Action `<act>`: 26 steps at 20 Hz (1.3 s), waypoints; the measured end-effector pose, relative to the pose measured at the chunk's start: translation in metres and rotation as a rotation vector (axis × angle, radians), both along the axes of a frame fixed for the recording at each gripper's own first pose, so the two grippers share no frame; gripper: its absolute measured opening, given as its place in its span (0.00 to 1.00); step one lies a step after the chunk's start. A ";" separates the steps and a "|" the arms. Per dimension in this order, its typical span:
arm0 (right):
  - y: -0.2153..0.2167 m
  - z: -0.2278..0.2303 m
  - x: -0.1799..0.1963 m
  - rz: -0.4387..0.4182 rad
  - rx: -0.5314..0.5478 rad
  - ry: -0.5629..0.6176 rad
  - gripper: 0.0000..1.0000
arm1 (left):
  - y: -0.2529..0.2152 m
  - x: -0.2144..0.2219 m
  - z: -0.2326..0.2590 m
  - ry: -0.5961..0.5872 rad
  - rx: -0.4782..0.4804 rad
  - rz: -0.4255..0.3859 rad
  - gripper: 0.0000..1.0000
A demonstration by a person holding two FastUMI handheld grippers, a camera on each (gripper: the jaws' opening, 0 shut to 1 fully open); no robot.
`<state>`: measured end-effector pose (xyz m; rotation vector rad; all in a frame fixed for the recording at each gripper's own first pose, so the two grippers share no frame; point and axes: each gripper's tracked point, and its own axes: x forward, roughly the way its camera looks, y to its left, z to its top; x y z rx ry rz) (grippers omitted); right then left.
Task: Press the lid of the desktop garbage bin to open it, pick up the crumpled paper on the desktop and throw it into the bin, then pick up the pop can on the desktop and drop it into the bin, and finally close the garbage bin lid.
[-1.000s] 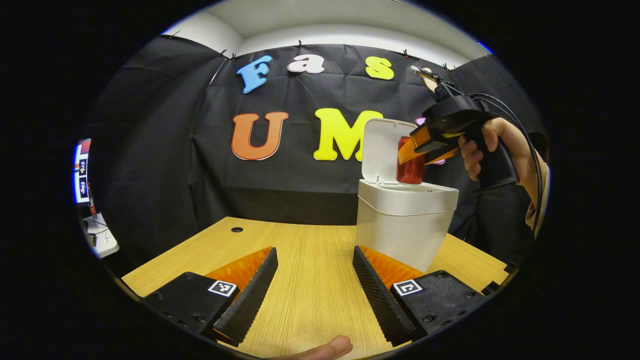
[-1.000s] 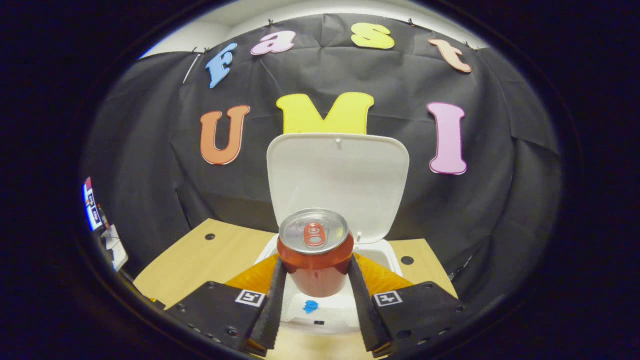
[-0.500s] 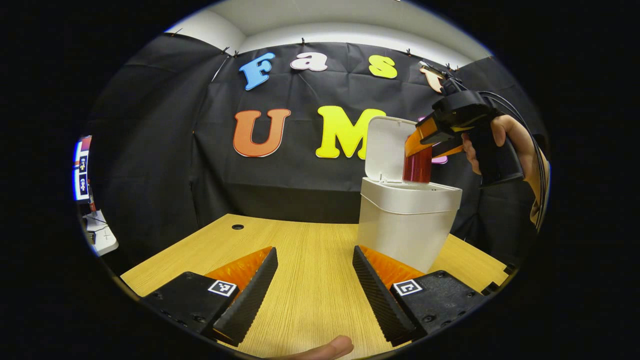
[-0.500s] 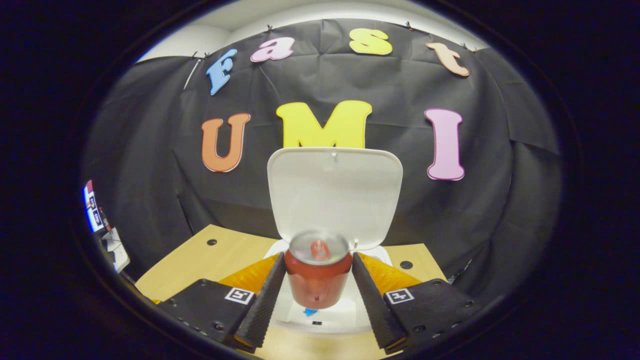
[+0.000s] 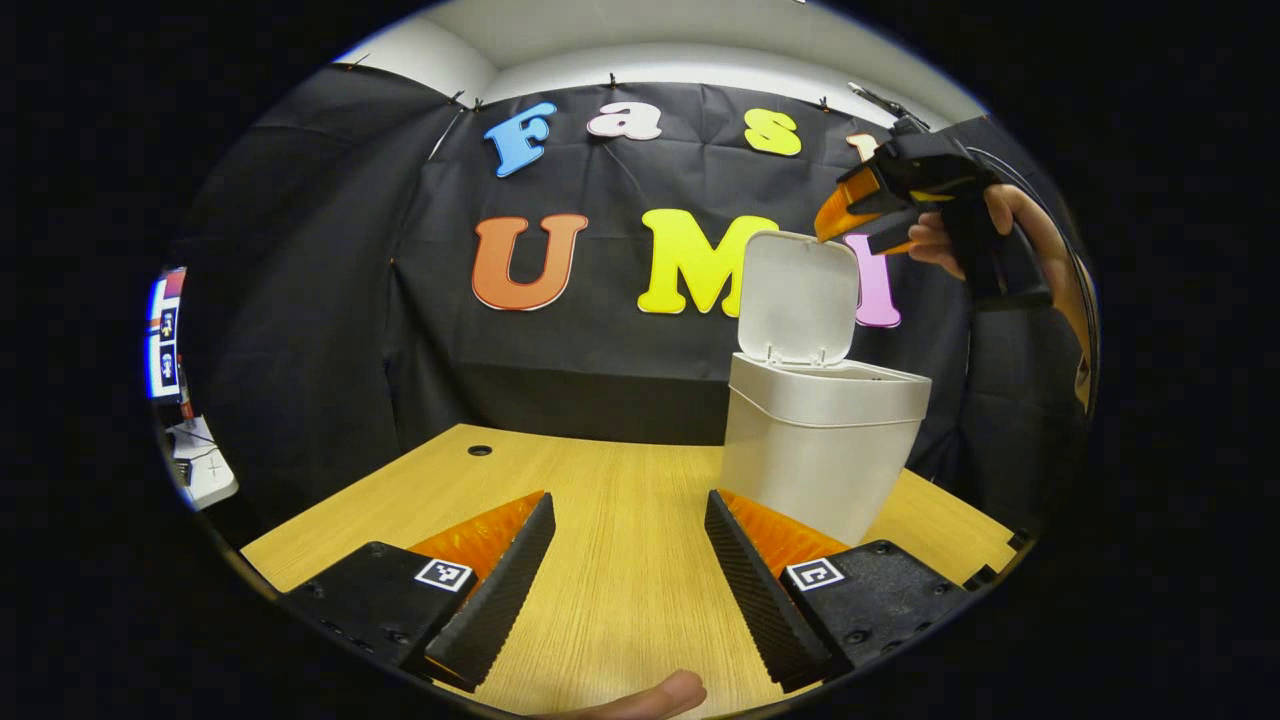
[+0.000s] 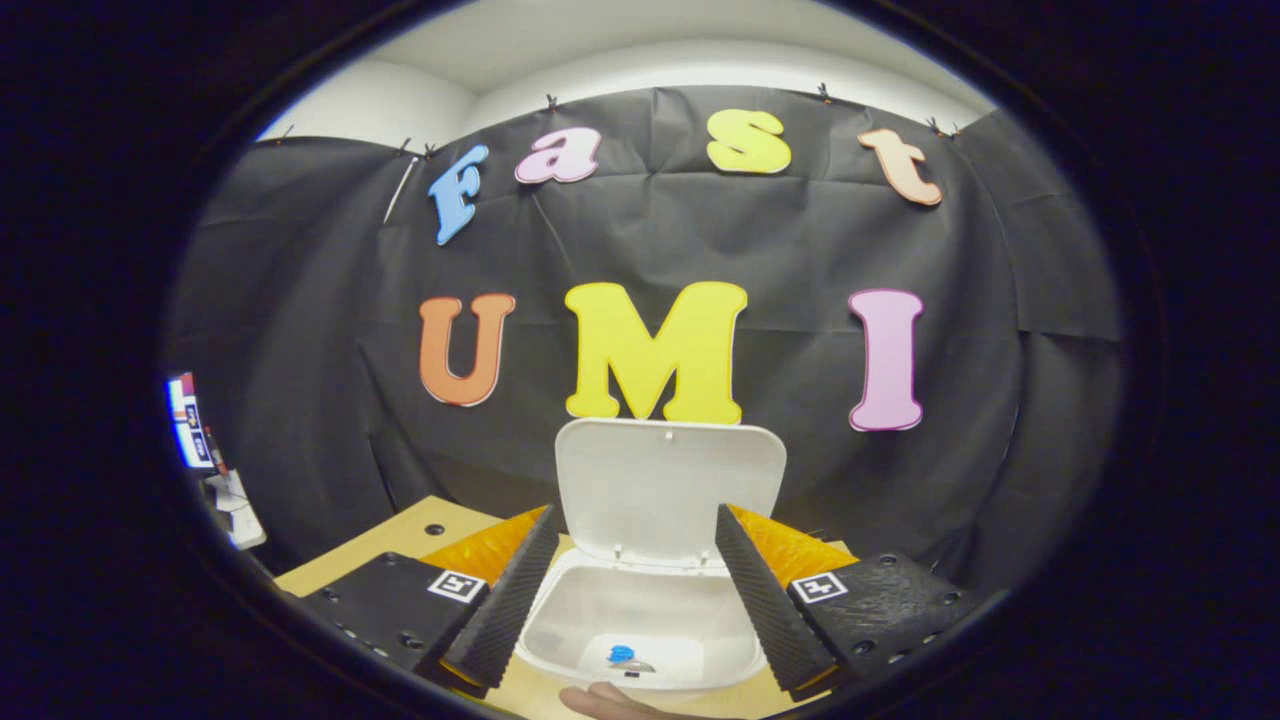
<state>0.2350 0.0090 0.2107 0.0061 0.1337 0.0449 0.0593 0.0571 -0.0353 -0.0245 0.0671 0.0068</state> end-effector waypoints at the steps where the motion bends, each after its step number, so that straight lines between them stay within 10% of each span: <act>1: -0.001 0.009 0.003 -0.003 -0.002 -0.010 0.95 | -0.001 0.001 -0.001 0.000 -0.007 -0.006 0.98; 15: -0.021 0.038 0.123 -0.155 -0.046 -0.037 0.95 | 0.015 -0.003 0.008 -0.028 -0.033 0.002 0.98; 26: -0.022 0.017 0.090 -0.065 -0.003 0.036 0.96 | -0.006 -0.007 0.008 -0.039 0.037 -0.039 0.98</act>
